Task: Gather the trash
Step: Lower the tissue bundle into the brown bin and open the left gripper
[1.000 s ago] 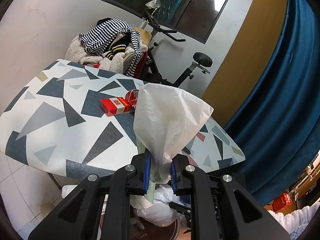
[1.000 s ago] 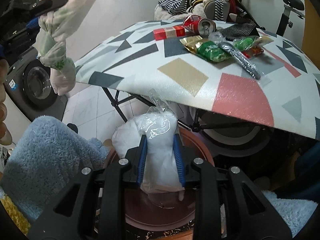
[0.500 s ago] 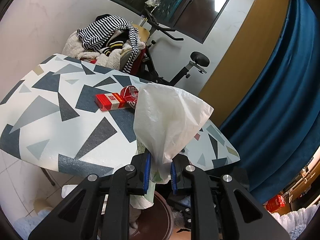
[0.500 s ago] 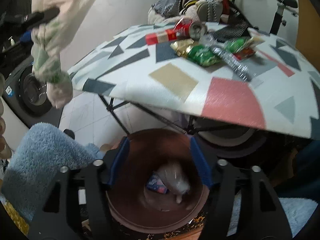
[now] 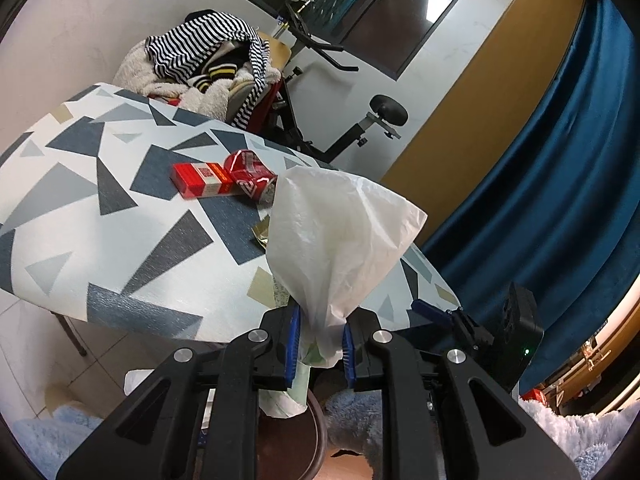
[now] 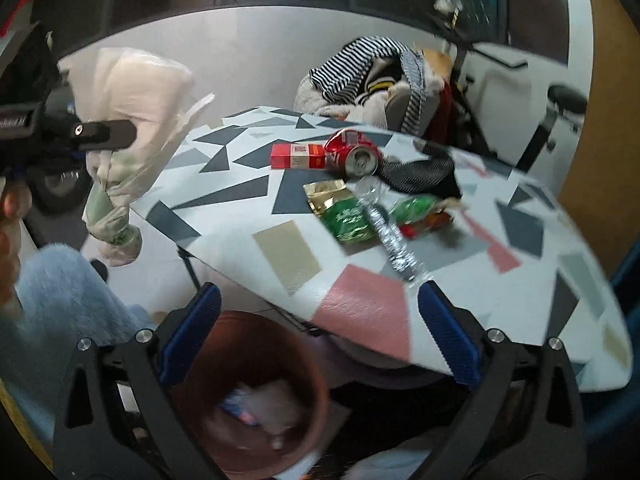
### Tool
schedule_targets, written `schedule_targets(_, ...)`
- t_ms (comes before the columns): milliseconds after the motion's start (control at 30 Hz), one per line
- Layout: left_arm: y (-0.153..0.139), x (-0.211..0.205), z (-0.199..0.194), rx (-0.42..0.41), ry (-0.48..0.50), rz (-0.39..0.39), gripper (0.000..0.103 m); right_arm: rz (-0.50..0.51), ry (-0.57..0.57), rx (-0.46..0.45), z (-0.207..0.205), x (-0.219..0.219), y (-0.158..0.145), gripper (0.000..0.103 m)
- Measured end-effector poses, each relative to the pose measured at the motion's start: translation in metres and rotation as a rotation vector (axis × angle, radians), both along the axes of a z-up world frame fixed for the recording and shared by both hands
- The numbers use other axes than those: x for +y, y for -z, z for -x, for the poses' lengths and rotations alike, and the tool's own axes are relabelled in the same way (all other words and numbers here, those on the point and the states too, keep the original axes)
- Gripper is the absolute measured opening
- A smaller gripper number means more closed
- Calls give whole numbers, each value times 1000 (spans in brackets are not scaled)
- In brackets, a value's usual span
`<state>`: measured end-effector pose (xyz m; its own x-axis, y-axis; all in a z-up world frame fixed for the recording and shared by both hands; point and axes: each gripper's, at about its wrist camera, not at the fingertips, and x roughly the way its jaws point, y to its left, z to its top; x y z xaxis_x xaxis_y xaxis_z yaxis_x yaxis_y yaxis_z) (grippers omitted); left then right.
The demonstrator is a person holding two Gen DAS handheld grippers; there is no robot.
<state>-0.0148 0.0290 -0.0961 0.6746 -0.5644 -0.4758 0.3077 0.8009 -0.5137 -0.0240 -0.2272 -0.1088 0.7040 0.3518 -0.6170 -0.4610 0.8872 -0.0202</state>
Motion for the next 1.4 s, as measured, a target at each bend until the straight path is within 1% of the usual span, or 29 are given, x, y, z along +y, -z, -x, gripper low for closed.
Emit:
schedule_targets(100,4,-8,-1,10,16,-18,18,-29,62,7,-4,-10,3,97)
schedule_targets(200,9,-15,-2,21,31,-25,18,-41,80,-1,-5,-13,1,97)
schedule_targets(367,18,-29,-3,40,62,-41,19,-87,132,17,-13,-28,3,97)
schedule_targets(667,32,-50,-4,83,127,-66,23,-118,160,29,-15,-37,6,97)
schedule_targets(767,35,-55,-2,80,145,-82,30,-119,162,30,-15,-38,6,97)
schedule_targets(833,36,-58,-1,80,151,-93,43,-121,164,33,-15,-38,7,97)
schedule_targets(867,37,-58,0,81,153,-93,47,-122,168,34,-16,-39,7,97)
schedule_targets(933,38,-58,2,80,148,-92,62,-126,171,36,-16,-40,7,97)
schedule_targets(967,38,-57,2,79,143,-94,65,-130,174,39,-17,-41,7,97)
schedule_targets(1033,38,-56,3,77,134,-98,75,-131,175,40,-17,-41,7,97)
schedule_targets(1100,37,-54,4,75,124,-103,79,-129,174,41,-16,-41,8,97)
schedule_targets(1200,35,-54,5,73,120,-127,82,-122,170,41,-16,-38,8,97)
schedule_targets(1333,35,-62,6,67,147,-198,85,-118,168,42,-17,-36,9,97)
schedule_targets(1400,42,-68,2,86,163,-267,91,-121,171,46,-17,-36,9,97)
